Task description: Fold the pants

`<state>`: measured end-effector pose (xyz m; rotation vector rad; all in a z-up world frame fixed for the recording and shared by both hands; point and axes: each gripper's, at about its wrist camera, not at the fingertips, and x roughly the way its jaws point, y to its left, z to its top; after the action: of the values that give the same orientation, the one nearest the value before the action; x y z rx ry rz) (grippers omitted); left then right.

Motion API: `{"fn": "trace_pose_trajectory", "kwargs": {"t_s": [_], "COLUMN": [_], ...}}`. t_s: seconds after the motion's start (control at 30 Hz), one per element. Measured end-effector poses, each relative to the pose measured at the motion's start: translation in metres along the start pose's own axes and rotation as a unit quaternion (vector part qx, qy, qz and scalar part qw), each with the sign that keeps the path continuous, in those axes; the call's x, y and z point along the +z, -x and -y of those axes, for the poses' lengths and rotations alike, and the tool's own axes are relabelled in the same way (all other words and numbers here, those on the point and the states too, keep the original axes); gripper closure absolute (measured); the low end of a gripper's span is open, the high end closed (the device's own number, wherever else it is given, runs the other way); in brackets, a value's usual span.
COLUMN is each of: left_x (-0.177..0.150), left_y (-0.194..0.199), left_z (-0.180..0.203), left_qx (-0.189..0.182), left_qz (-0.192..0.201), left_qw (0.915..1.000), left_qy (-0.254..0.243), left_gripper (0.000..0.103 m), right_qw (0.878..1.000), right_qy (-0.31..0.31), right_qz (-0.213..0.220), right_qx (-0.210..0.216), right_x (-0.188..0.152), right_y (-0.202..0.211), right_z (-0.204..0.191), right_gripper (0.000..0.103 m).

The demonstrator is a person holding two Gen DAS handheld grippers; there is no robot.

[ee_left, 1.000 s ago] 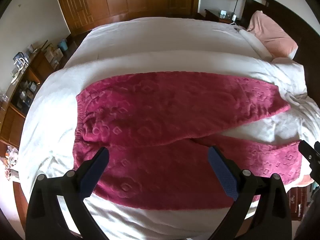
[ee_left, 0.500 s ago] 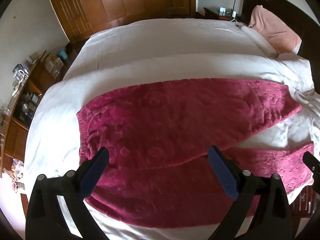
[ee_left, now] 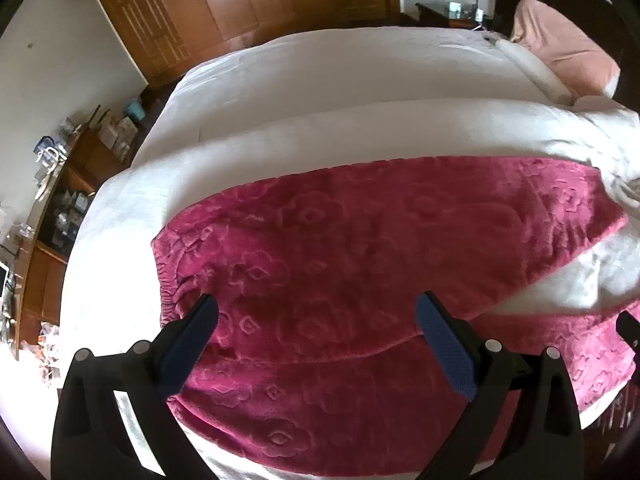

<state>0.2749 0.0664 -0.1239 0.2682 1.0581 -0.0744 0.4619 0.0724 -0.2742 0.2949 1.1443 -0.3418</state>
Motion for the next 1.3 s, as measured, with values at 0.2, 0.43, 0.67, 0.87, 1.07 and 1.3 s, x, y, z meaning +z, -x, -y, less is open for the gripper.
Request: {"fn": "trace_pose_trajectory", "kwargs": {"t_s": [0.2,0.43,0.67,0.87,1.07,1.3], "left_x": [0.015,0.033,0.061,0.082,0.102,0.117], "left_y": [-0.032,-0.09,-0.152,-0.197,-0.231,-0.265], "left_z": [0.005,-0.014,-0.059,-0.099,-0.133,-0.166], "left_qx": [0.026,0.059,0.067,0.046,0.03,0.024], "left_qz": [-0.03,-0.085,-0.131,-0.174,-0.196,-0.21], "left_qw": [0.999,0.9926,0.9801,0.9612,0.9381,0.9072], "left_qy": [0.019,0.064,0.133,0.209,0.284,0.364], "left_gripper": [0.005,0.005,0.005,0.005,0.005,0.005], "right_qw": [1.0,1.0,0.999,0.999,0.998,0.998], "right_qy": [0.001,-0.009,-0.011,-0.008,-0.009,-0.01], "right_qz": [-0.003,-0.016,-0.029,-0.04,-0.049,-0.06], "right_qx": [0.0,-0.016,-0.029,-0.029,-0.028,-0.025], "right_x": [0.04,0.082,0.105,0.113,0.118,0.12], "right_y": [-0.033,-0.075,-0.105,-0.121,-0.132,-0.143], "right_z": [0.025,0.062,0.081,0.086,0.085,0.084], "right_gripper": [0.003,0.003,0.003,0.003,0.004,0.003]}}
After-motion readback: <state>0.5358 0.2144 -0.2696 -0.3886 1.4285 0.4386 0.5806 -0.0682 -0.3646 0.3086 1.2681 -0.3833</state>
